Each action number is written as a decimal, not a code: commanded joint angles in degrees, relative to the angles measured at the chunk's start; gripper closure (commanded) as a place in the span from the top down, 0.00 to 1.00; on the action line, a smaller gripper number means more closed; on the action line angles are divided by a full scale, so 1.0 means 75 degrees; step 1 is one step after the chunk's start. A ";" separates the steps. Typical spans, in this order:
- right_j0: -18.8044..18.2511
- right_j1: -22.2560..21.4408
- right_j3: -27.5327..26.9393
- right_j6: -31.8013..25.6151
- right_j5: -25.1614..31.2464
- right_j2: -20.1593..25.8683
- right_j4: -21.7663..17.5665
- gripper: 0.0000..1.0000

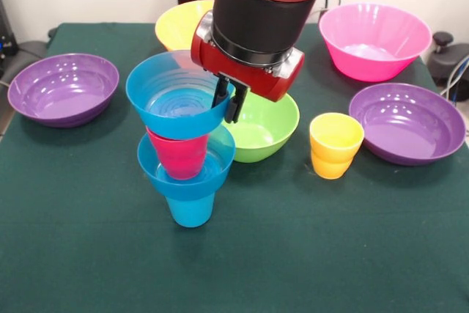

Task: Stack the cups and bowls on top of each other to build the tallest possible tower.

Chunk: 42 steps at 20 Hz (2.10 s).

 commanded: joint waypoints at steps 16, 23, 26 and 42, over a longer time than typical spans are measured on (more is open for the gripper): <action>-0.0187 -0.0074 0.1045 0.0362 -0.0334 0.0550 -0.0069 0.00; -0.0123 0.0364 0.0398 0.0505 -0.0221 0.0557 -0.0112 0.00; -0.0131 0.0441 0.0251 0.0515 -0.0172 0.0558 -0.0104 0.00; -0.0140 0.0605 -0.0196 0.0458 0.0059 0.0562 -0.0057 0.00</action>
